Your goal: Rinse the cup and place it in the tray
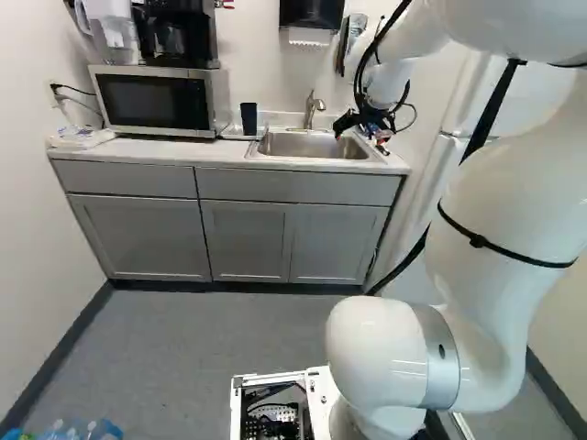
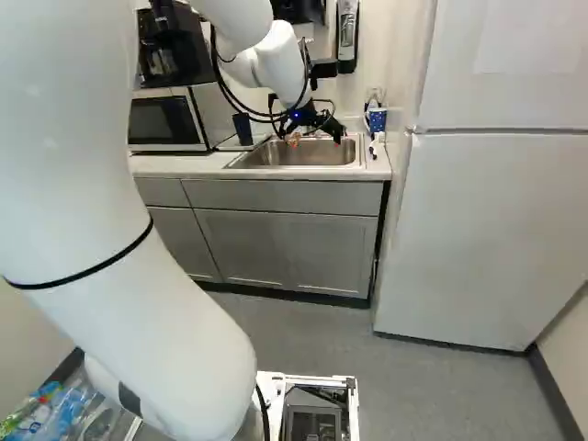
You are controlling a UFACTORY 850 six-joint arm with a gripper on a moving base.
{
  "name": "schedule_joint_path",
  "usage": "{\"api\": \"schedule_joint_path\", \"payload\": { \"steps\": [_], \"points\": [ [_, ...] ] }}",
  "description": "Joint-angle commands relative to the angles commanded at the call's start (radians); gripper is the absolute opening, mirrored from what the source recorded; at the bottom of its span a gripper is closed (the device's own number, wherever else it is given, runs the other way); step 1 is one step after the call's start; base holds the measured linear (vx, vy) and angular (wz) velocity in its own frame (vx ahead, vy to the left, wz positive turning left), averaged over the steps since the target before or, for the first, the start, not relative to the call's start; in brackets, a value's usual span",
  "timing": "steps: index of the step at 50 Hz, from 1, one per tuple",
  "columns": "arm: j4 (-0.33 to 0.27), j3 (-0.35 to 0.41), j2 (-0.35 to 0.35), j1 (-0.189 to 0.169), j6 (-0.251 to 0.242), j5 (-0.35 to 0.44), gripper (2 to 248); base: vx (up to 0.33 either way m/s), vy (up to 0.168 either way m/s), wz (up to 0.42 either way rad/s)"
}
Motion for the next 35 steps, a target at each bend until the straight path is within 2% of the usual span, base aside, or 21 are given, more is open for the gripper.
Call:
{"api": "schedule_joint_path", "payload": {
  "steps": [20, 35],
  "points": [
    [0.000, 0.000, 0.000, 0.000, 0.000, 0.000, 247, -0.070, 0.097, -0.049],
    [0.000, 0.000, 0.000, 0.000, 0.000, 0.000, 247, -0.001, 0.000, 0.004]
  ]
}}
